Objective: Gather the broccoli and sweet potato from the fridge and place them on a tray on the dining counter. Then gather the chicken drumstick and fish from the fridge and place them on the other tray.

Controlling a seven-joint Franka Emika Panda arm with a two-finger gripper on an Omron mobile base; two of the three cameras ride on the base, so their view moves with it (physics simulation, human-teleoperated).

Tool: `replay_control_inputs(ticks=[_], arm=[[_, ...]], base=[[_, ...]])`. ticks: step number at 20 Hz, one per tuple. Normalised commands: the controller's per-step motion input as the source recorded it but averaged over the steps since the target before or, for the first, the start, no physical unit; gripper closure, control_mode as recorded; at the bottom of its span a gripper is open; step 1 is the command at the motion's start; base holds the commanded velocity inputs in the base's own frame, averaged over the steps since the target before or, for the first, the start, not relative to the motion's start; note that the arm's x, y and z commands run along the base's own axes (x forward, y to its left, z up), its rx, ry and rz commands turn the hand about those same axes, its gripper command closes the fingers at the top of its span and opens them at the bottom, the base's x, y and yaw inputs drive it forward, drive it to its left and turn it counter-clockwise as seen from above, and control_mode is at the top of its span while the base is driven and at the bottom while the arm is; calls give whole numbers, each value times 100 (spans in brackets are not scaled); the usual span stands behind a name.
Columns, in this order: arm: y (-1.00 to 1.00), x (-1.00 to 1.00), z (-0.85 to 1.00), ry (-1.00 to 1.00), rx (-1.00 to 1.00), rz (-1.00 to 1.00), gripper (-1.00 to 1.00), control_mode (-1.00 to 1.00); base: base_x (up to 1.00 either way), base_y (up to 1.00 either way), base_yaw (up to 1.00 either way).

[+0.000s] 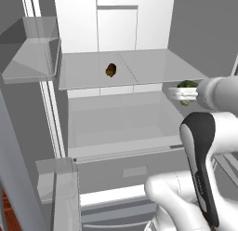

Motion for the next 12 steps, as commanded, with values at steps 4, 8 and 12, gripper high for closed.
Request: replay_control_inputs(ticks=[4, 8, 12], arm=[[0, -32, 0, 0, 0, 1, 100, -100], [0, -28, 0, 1, 0, 0, 100, -100], [0, -13, 0, 4, 0, 0, 100, -100]], base=[[0, 0, 0], [0, 0, 0], [0, 0, 0]])
